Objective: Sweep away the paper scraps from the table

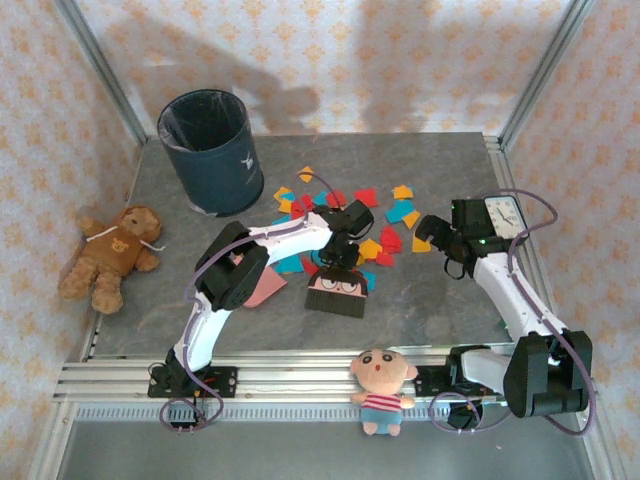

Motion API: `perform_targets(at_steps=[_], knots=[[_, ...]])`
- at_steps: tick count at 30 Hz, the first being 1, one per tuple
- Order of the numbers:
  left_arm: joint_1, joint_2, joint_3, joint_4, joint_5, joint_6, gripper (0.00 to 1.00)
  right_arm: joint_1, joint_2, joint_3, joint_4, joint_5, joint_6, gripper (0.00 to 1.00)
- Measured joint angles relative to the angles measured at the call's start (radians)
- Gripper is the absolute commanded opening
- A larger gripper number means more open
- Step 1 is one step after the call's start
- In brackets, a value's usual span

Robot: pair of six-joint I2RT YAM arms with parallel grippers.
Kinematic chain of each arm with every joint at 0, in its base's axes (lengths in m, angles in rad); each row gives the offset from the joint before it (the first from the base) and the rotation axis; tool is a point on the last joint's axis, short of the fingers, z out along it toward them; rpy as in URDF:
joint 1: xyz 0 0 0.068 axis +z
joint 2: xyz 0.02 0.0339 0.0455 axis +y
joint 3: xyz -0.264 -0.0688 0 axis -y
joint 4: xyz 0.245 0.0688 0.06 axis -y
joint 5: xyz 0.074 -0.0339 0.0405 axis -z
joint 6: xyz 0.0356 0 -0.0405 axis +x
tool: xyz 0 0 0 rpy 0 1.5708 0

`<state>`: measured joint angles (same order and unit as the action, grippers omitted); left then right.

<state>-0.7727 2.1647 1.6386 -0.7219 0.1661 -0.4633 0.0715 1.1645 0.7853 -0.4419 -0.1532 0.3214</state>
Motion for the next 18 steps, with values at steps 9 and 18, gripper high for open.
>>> perform_targets(at_steps=[9, 18], knots=[[0.000, -0.035, -0.002, -0.006, -0.023, 0.054, 0.22, 0.000, 0.000, 0.006, -0.003, -0.039, 0.023, 1.00], [0.010, -0.228, -0.045, 0.081, -0.022, 0.249, 0.20, 0.004, 0.027, 0.094, 0.002, -0.240, 0.034, 0.91]])
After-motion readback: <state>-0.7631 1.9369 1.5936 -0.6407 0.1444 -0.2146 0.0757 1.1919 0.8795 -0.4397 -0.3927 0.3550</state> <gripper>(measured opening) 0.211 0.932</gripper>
